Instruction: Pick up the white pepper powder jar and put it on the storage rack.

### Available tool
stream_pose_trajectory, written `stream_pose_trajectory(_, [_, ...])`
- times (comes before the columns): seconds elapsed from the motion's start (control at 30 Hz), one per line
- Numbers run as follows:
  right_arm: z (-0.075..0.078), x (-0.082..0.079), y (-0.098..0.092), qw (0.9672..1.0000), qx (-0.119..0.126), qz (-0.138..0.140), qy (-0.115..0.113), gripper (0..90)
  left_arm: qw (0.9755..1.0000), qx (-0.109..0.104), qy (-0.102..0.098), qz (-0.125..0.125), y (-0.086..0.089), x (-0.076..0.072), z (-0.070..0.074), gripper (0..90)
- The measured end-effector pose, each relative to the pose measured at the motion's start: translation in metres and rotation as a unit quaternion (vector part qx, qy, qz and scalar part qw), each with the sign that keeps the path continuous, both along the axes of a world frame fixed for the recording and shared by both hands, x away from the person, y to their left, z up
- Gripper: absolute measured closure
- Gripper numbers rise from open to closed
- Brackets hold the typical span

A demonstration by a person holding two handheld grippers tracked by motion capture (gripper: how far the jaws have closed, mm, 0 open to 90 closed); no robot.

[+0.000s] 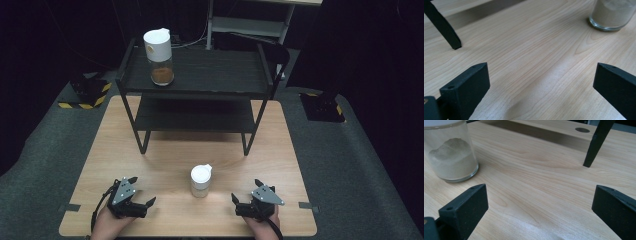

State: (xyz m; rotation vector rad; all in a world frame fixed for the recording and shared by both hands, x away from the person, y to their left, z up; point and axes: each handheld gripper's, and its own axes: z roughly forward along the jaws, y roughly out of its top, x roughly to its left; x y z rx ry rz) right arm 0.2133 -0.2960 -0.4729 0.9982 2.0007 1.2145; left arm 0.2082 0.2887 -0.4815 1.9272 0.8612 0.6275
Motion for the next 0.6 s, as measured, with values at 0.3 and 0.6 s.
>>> stream_pose_trajectory(0.3, [0.005,-0.006,0.002,0.9997,0.010,0.011,-0.020,0.0,1.0000,0.004,0.003,-0.002,-0.001,0.001,0.001,1.1])
stream_pose_trajectory(0.6, [0.012,-0.013,0.006,0.9980,0.036,0.037,-0.037,0.0,1.0000,0.000,0.001,0.002,-0.001,0.000,0.000,1.1])
